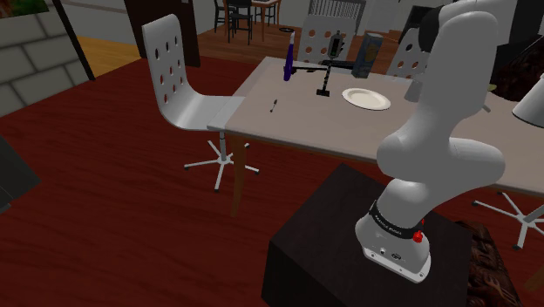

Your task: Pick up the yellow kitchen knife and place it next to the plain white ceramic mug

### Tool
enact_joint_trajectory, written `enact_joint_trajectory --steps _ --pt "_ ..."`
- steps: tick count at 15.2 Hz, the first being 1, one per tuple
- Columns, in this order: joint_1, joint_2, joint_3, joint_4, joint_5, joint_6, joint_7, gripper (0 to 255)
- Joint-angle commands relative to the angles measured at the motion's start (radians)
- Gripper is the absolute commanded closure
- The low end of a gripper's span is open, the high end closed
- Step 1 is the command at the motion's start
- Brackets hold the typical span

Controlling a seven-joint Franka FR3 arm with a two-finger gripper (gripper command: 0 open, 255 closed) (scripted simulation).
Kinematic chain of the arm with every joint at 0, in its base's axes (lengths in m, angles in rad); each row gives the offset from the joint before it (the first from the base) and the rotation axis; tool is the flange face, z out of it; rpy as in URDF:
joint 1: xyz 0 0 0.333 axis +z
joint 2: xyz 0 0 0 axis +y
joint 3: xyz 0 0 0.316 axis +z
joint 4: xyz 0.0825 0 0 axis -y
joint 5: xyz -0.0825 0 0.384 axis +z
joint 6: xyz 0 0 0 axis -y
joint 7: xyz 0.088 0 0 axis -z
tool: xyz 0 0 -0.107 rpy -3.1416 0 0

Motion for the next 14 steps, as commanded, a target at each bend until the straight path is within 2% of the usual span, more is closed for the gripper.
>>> enact_joint_trajectory --steps 1,14 --pt "0.006 0.002 0.002 -0.024 0.003 0.025 -0.003 255" --pt "0.024 0.034 0.021 -0.160 0.034 0.178 -0.031 255"
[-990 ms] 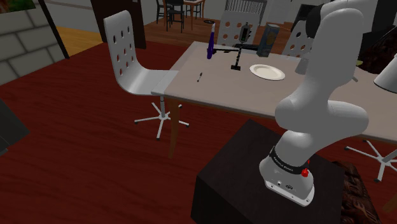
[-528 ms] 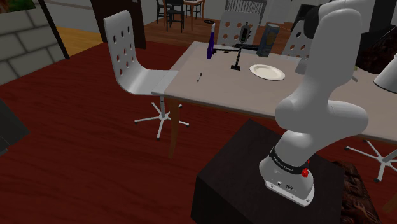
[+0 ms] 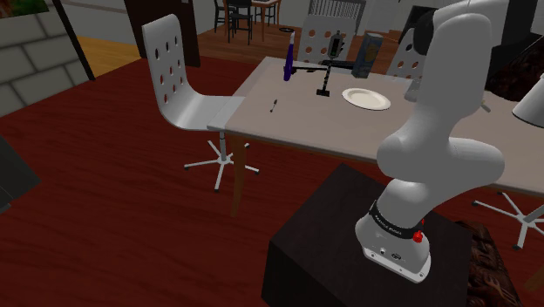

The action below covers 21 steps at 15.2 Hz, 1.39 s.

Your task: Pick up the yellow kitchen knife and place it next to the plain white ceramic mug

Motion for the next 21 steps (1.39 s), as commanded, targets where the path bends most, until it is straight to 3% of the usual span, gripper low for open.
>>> enact_joint_trajectory --steps 1,12,20,21 --pt "0.004 0.004 0.003 -0.023 0.005 0.025 -0.004 255" --pt "-0.004 0.058 0.034 -0.094 0.050 0.137 -0.034 255" --pt "-0.004 0.058 0.034 -0.093 0.050 0.136 -0.034 255" --pt "-0.004 0.058 0.034 -0.093 0.050 0.136 -0.034 0"
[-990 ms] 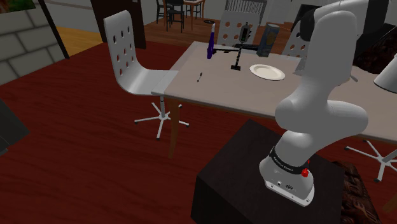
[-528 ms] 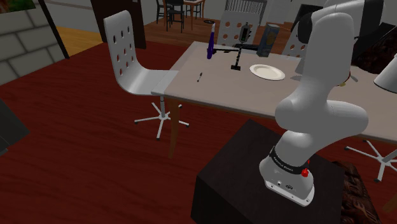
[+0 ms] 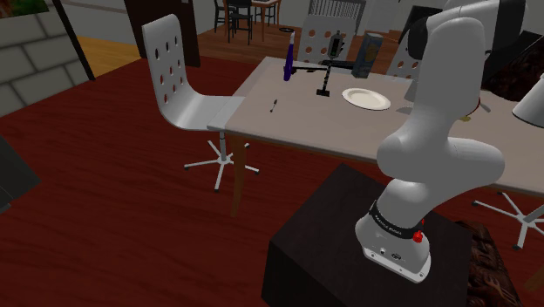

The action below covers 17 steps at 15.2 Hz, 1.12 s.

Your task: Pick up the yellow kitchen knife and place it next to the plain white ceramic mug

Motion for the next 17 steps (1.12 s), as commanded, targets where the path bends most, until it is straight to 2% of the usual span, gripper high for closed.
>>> enact_joint_trajectory --steps 1,5,9,17 --pt "0.000 0.000 0.000 0.000 0.000 0.000 0.000 0" --pt "0.000 0.000 0.000 0.000 0.000 0.000 0.000 0" --pt "0.005 -0.046 -0.027 0.062 -0.039 -0.097 0.025 0" --pt "0.005 -0.046 -0.027 0.062 -0.039 -0.097 0.025 0"
